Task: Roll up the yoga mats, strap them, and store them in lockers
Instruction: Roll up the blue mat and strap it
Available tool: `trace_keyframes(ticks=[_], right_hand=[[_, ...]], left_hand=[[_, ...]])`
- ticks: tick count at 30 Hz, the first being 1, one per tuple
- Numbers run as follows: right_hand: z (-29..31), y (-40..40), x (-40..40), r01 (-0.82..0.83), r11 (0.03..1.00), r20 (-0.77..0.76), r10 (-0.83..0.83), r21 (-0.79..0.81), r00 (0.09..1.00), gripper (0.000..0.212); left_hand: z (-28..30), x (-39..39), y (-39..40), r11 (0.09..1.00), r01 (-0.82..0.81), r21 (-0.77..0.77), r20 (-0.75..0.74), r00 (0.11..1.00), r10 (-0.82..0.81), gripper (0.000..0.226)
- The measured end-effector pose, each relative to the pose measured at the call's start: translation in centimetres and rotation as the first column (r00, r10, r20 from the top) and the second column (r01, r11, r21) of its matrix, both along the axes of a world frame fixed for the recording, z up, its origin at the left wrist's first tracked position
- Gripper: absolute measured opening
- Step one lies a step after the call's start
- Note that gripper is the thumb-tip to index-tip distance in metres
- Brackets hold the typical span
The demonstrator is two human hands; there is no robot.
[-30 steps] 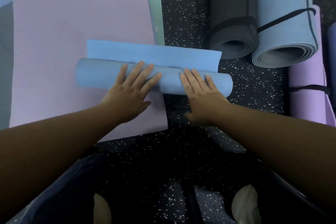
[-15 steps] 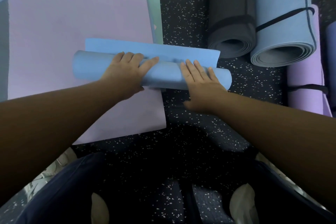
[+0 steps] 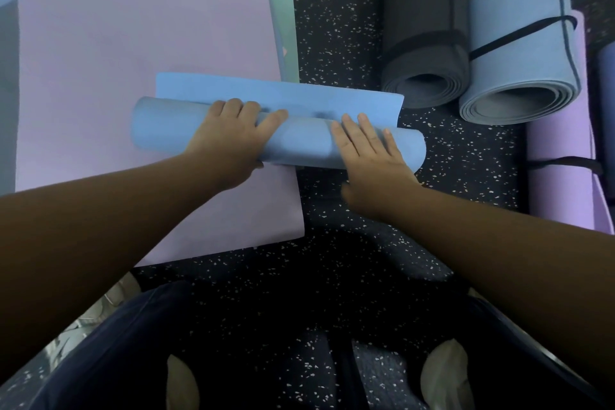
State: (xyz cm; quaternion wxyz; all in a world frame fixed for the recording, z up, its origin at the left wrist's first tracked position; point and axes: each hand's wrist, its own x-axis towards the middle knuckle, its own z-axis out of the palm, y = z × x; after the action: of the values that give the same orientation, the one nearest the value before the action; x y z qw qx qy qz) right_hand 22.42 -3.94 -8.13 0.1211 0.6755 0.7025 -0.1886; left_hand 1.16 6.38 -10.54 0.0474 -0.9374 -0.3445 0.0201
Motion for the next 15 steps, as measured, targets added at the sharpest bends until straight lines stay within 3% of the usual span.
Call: trace_keyframes(ticks=[6, 10, 15], right_hand=[[-1.3, -1.6, -0.8, -0.151, 0.932, -0.043, 0.174, 0.33, 0.984, 0.081], [-2.2, -3.5, -1.6, -0.376, 0.851, -0.085, 0.433, 0.367, 0.897, 0.073], [-3.0, -4.9, -1.1, -0.462, 0.802, -0.141, 0.543, 0.38, 0.828, 0.063]], left_hand=[[0.1, -0.5, -2.2, 0.996, -0.033, -0.084, 0.056, 0.998, 0.038, 0.093], [0.2, -1.3, -4.6, 0.991, 0.03, -0.129, 0.084, 0.996, -0.019, 0.101], [0.2, -2.1, -7.2, 0.972, 0.073, -0.224, 0.069, 0.996, -0.059, 0.095]])
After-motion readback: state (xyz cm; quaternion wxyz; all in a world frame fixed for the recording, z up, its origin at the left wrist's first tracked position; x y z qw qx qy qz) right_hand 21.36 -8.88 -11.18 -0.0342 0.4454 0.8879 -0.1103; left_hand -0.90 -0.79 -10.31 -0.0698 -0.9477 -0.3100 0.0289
